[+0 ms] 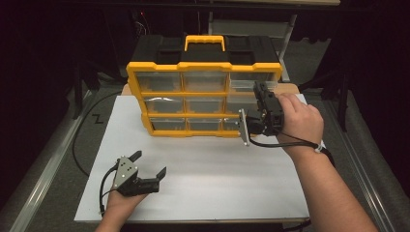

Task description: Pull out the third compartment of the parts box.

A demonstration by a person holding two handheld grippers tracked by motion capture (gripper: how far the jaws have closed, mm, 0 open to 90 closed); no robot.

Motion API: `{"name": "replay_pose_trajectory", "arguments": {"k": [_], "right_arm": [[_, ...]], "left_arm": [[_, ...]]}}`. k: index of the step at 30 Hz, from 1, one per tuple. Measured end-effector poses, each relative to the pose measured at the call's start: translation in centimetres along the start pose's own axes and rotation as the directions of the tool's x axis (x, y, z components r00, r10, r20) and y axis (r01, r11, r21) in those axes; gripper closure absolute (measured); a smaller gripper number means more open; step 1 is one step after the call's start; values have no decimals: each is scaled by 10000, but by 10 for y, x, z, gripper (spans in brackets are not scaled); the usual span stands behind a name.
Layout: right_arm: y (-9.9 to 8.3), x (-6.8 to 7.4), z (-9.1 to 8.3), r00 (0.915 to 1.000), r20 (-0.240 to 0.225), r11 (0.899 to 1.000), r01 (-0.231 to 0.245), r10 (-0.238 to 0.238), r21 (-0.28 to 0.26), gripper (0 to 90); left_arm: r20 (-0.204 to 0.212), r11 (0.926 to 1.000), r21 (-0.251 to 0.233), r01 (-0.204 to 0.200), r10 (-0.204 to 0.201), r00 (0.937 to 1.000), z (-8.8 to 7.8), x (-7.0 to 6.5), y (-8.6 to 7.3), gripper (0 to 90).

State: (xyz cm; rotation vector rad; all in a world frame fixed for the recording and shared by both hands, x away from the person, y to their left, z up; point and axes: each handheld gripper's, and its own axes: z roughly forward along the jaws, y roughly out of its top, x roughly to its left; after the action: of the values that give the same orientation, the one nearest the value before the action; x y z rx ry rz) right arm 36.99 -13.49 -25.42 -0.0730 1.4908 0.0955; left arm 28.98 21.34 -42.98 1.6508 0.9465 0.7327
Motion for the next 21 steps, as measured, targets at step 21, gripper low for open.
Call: {"name": "replay_pose_trajectory", "arguments": {"k": [21], "right_arm": [[1, 1, -31, 9994, 324, 9994, 132, -122, -305, 809]], "left_arm": [[1, 10000, 6, -3, 3, 10000, 0, 0, 0, 5]]}}
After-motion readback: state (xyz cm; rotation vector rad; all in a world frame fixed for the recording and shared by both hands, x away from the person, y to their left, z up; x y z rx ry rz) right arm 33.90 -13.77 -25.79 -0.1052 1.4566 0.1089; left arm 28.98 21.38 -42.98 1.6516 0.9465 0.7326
